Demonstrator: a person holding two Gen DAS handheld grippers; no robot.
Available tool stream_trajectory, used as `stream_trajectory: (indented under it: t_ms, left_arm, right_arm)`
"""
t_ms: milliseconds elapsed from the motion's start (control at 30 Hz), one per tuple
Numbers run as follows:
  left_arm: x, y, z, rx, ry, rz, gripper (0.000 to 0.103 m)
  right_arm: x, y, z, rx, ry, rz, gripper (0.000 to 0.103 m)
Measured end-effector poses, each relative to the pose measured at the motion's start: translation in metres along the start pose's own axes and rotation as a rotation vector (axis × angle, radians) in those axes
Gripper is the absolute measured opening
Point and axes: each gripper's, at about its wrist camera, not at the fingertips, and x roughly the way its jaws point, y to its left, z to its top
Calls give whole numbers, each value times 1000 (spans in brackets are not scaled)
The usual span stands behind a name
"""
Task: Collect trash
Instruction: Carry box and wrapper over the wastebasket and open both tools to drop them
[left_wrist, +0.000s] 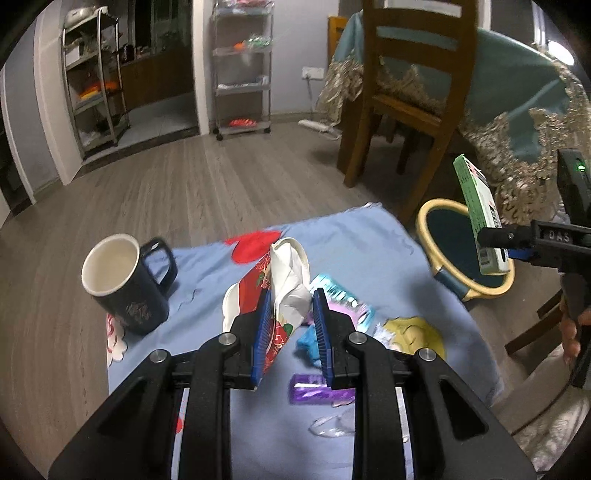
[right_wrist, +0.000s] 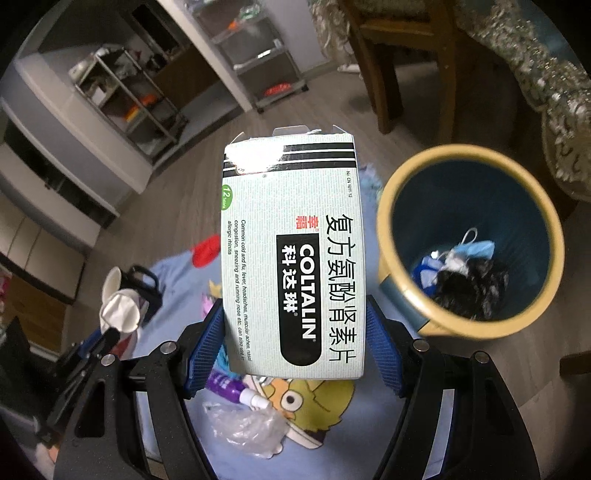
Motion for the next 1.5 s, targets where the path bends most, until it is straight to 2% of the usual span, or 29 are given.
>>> stream_trajectory:
  t_ms: [167,400,533,700,1033,1233,1500]
  left_arm:
    - [-14,-18,16,23,-45,-48,22]
    - [-20,-64,41,94,-79,-160,22]
    - [-15,-96,52,120,-73,-242,22]
    - [-4,-132,61,160,-56,-308,22]
    - [29,-179,65,233,-3,-349,22]
    - [61,-210,65,323,43,-342,22]
    - [94,-233,64,340,90,-353,22]
  right_arm:
    - [-20,-28,15,51,-50,4,73]
    - [-43,-72,31,145,-122,-6,73]
    - [-46,-97,36,215,-138,0,73]
    - [-38,-123,38,306,-125,23,73]
    - [-31,-159,46,376,-111,-31,73]
    - [-16,-173,49,390,-60,-85,73]
    - [2,-192,55,395,-7,-149,73]
